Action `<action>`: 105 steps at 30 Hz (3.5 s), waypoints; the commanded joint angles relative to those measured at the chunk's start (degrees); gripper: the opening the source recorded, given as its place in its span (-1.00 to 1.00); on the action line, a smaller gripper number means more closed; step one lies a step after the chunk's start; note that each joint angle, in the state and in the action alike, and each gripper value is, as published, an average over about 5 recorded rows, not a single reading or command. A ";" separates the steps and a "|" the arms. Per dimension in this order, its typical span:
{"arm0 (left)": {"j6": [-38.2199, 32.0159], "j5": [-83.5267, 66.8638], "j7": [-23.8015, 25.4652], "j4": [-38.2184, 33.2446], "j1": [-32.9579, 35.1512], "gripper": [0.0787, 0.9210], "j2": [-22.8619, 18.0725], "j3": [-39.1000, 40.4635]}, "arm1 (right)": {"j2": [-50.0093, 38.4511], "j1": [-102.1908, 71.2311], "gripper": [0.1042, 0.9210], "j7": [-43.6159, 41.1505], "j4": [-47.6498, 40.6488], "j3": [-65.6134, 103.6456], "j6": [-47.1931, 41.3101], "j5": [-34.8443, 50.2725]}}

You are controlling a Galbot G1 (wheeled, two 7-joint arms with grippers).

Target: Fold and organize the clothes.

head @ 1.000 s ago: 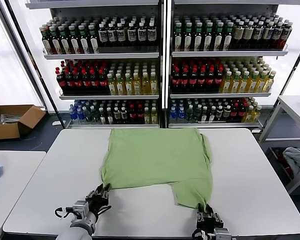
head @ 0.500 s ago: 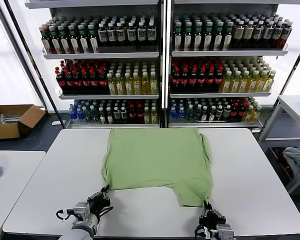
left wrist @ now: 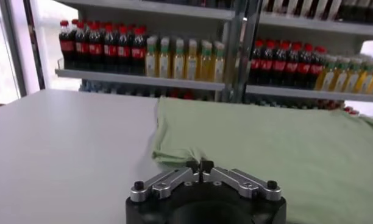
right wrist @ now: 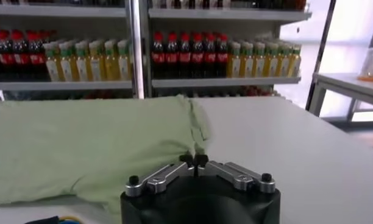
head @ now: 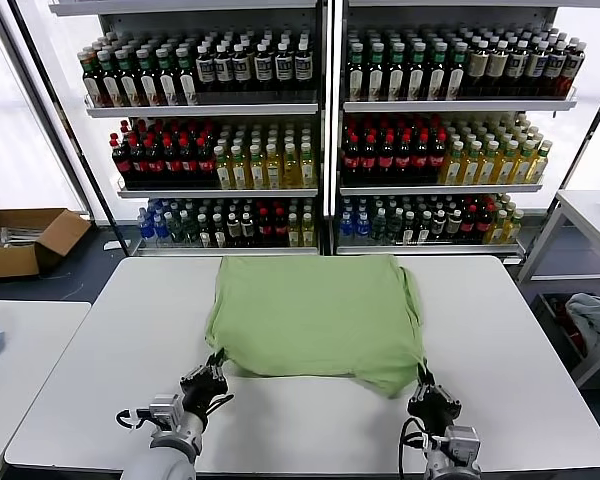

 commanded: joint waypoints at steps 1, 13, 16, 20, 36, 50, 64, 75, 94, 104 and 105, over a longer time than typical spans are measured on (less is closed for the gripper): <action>-2.20 -0.81 -0.18 0.65 -3.72 -0.99 0.27 0.09 | 0.20 11.11 -1.00 -1.32 -5.08 0.66 1.23 -0.94; -1.57 -3.91 -0.70 7.31 -12.84 -0.99 2.08 0.43 | -0.51 22.43 -1.00 -1.36 -15.12 -3.62 -0.54 -0.52; -1.26 -4.14 -0.69 9.75 -14.74 -0.99 2.14 0.95 | -0.70 25.65 -1.00 -1.35 -17.99 -4.61 -1.12 0.03; -1.16 -4.27 -0.76 13.73 -17.38 -0.99 2.06 1.50 | -0.77 29.55 -1.00 -1.46 -21.70 -6.19 -1.92 0.58; 0.54 -5.10 -1.00 22.16 -22.23 -0.99 0.95 2.81 | -0.77 33.58 -1.00 -3.46 -30.32 -8.95 -5.90 1.64; 0.80 -3.95 -3.03 19.54 -21.89 -0.63 0.68 3.04 | 6.05 37.83 -0.37 3.84 -32.08 -8.17 -2.18 7.89; 3.48 -2.29 -3.87 13.48 -17.59 0.32 1.25 2.18 | 2.02 29.46 0.62 5.94 -21.96 -5.52 -6.47 7.61; 4.64 -0.36 -3.73 12.33 -16.01 0.76 1.32 2.64 | -3.53 21.20 0.76 4.31 -15.00 -2.85 -11.89 7.74; 11.84 -6.15 -5.14 12.67 -18.25 0.77 2.93 2.75 | -4.91 22.80 0.76 4.90 -18.32 -2.68 -16.72 11.84; 11.84 -6.55 -5.31 15.16 -19.32 0.77 3.14 3.11 | -3.66 24.82 0.76 4.99 -21.20 -3.09 -16.66 11.96; 11.83 -6.45 -5.32 15.45 -19.53 0.77 3.16 3.18 | -3.52 24.92 0.76 5.00 -21.40 -3.18 -16.66 11.94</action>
